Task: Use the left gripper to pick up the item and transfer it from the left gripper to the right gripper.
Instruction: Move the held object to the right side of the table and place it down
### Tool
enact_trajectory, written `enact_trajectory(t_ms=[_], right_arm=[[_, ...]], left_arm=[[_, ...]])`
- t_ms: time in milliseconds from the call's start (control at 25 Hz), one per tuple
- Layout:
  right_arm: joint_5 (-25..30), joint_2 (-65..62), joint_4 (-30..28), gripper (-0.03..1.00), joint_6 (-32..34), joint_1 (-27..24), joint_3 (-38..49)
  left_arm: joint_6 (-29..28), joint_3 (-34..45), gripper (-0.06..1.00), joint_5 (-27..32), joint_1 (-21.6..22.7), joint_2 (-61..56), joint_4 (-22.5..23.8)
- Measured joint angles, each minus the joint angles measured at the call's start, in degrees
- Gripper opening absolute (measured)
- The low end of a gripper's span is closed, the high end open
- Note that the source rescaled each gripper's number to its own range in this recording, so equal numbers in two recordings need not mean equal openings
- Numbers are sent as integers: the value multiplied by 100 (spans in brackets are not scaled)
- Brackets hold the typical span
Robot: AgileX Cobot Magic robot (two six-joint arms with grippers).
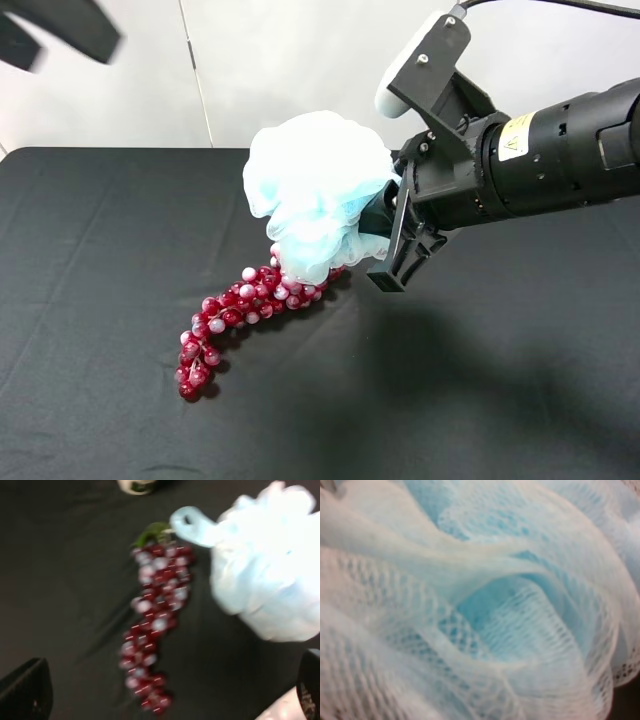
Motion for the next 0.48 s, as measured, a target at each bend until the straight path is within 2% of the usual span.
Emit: enact_trajectory(t_ms=[240, 480], right_arm=[[0, 0, 1, 1, 0, 0, 0], [141, 0, 1, 1, 0, 0, 0]], left_arm=[[-525, 170, 98, 153, 0, -921, 934], [-957, 1122, 98, 153, 0, -2297, 1473]])
